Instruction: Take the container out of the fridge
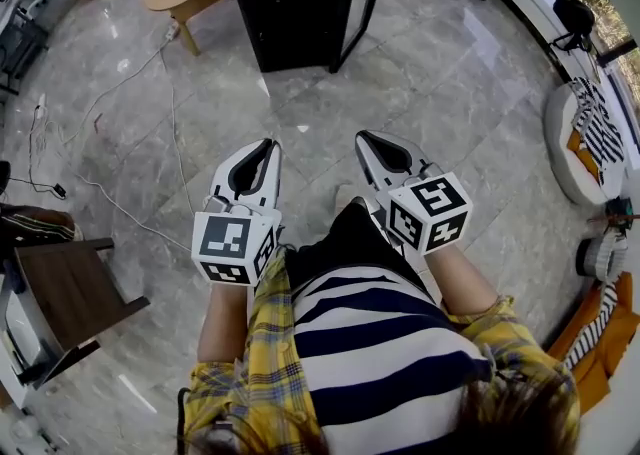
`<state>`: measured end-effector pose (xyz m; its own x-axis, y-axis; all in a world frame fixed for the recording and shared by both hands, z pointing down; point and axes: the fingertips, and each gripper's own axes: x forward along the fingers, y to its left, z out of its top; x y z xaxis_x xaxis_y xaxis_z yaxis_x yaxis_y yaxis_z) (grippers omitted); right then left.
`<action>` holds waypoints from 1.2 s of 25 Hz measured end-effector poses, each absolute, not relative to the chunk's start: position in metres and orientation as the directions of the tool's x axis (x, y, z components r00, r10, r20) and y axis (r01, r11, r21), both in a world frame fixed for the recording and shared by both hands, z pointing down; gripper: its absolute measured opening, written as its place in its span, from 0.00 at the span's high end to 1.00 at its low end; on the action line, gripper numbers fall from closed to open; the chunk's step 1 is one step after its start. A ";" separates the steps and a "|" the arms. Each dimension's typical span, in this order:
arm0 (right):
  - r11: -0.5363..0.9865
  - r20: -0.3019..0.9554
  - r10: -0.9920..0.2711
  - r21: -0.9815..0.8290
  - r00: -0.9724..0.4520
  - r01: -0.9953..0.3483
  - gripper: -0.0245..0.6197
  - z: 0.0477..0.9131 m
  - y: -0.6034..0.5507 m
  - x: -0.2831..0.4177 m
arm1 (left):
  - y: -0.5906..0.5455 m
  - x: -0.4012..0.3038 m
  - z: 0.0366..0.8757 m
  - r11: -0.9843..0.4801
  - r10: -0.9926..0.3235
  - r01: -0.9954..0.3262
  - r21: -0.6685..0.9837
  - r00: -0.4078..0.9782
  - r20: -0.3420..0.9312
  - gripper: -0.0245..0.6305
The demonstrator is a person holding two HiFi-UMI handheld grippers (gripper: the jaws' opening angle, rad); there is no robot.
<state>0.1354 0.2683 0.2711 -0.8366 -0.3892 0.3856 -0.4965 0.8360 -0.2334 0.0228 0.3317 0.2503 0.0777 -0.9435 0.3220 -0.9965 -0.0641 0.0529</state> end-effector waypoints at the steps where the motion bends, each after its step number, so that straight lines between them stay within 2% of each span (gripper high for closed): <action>1: 0.836 0.388 -0.387 -0.236 -0.837 -0.496 0.92 0.273 0.264 0.133 | 0.327 0.020 0.251 -0.062 -0.944 -0.997 0.052 0.075 0.321 0.91; 26: 0.861 0.381 -0.323 -0.262 -0.866 -0.436 0.92 0.287 0.112 0.041 | 0.165 -0.054 0.247 -0.100 -0.951 -0.994 -0.052 0.080 0.299 0.90; 30: 0.861 0.379 -0.326 -0.260 -0.866 -0.438 0.92 0.288 0.093 0.040 | 0.139 -0.057 0.246 -0.111 -0.953 -0.992 -0.065 0.088 0.291 0.83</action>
<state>0.0400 0.0934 0.2876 -0.8661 -0.3262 0.3789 -0.4378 0.8607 -0.2599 -0.0572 0.1389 0.2459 0.0876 -0.9528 0.2906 -0.9916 -0.1112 -0.0655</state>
